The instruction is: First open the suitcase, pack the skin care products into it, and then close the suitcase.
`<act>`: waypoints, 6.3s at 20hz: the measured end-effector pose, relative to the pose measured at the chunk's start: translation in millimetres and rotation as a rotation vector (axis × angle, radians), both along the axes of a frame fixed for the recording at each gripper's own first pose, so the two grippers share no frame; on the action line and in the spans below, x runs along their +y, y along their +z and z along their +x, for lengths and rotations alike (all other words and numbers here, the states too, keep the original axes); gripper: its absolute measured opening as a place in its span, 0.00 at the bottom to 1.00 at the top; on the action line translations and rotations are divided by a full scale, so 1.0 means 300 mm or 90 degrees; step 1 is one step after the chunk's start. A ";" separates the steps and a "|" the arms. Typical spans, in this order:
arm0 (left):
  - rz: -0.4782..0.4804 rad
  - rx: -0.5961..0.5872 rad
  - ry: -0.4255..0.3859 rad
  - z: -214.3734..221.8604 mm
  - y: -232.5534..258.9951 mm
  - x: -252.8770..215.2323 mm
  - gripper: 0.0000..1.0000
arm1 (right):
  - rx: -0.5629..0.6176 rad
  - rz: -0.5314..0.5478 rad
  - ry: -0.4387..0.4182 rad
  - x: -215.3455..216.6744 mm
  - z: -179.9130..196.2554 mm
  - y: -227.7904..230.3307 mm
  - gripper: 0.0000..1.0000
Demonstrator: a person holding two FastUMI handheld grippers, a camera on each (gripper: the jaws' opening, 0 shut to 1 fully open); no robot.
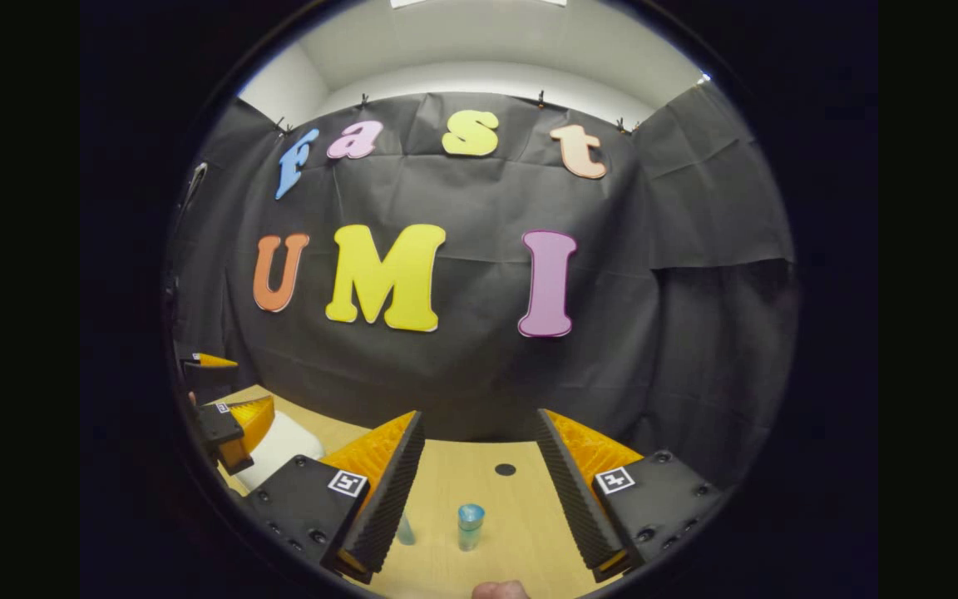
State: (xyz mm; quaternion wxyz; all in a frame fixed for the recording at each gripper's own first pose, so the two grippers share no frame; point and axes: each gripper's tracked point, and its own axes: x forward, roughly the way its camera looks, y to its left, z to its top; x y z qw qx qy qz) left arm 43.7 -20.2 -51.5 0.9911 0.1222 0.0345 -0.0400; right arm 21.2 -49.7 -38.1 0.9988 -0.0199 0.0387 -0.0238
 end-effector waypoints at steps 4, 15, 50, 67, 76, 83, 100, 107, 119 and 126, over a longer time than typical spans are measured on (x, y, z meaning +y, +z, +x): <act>0.117 0.047 -0.069 0.020 -0.170 -0.092 0.99 | 0.018 -0.007 -0.019 -0.083 0.005 -0.042 0.81; 0.436 0.231 -0.098 0.059 -0.635 -0.029 1.00 | 0.057 0.001 -0.050 -0.263 0.009 -0.150 0.81; 0.186 0.080 0.045 0.223 0.028 0.533 0.02 | 0.060 -0.019 0.023 -0.032 0.023 -0.115 0.81; -0.113 0.209 0.209 0.320 -0.598 1.567 0.03 | 0.085 -0.106 0.052 0.280 0.075 -0.056 0.80; -0.220 0.272 0.242 0.294 -0.818 1.612 0.16 | 0.110 -0.100 0.058 0.379 0.089 -0.074 0.80; -0.182 0.159 0.266 0.244 -0.505 1.501 1.00 | 0.102 -0.043 0.048 0.341 0.079 -0.077 0.80; -0.162 0.081 0.051 0.153 -0.214 0.067 0.99 | 0.124 0.020 -0.005 -0.173 -0.011 -0.242 0.80; -0.151 0.188 -0.074 0.159 -0.513 -0.488 0.99 | 0.178 0.010 -0.009 -0.354 -0.059 -0.339 0.80; -0.147 0.325 0.003 0.374 -0.959 -0.547 0.80 | 0.259 0.020 -0.050 -0.518 -0.102 -0.451 0.80; -0.146 0.337 -0.006 0.383 -0.968 -0.550 0.41 | 0.266 -0.003 0.005 -0.453 -0.052 -0.518 0.80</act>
